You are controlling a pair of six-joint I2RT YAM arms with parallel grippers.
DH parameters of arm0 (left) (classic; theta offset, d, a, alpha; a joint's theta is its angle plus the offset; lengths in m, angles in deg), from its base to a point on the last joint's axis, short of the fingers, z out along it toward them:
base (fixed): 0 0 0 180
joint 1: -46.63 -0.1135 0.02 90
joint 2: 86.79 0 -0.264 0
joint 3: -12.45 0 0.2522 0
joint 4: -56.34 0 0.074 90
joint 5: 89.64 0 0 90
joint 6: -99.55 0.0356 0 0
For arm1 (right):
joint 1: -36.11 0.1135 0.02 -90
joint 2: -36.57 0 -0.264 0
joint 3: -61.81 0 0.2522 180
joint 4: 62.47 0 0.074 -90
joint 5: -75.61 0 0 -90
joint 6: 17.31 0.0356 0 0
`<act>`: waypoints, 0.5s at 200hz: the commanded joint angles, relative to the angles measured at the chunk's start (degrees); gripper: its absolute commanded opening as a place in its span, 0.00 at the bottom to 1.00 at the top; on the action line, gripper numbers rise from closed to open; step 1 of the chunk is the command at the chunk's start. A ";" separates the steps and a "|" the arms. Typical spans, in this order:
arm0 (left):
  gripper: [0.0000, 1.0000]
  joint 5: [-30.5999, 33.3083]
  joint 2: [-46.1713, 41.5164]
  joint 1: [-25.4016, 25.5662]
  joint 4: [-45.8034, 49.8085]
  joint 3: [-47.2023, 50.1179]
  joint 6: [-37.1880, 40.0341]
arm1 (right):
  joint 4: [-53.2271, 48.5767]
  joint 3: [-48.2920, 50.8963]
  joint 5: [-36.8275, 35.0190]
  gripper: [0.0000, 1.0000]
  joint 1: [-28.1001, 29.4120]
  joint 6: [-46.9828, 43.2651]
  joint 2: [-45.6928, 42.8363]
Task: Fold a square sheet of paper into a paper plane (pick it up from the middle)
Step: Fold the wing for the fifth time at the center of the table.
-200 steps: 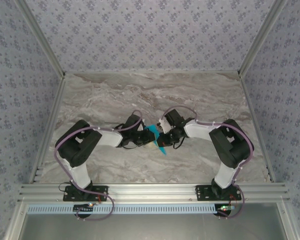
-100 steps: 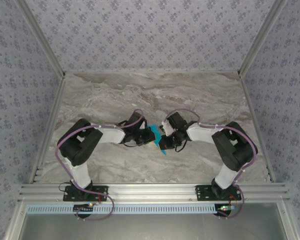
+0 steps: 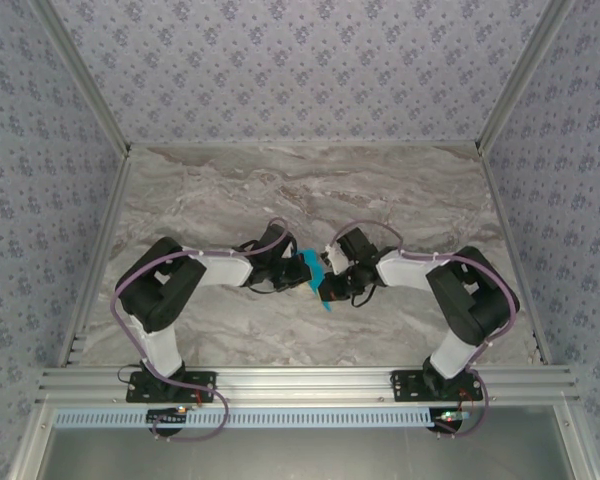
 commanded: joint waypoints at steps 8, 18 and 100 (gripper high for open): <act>0.00 9.41 4.46 -0.15 10.55 1.75 -0.87 | -8.64 3.81 1.58 0.05 1.60 -0.92 -1.30; 0.00 9.74 4.64 -0.14 10.86 1.84 -1.07 | -8.89 4.58 1.54 0.05 1.84 -0.68 -1.75; 0.00 9.66 4.40 -0.19 9.99 2.20 -1.03 | -10.49 8.33 0.16 0.06 2.32 1.30 -6.93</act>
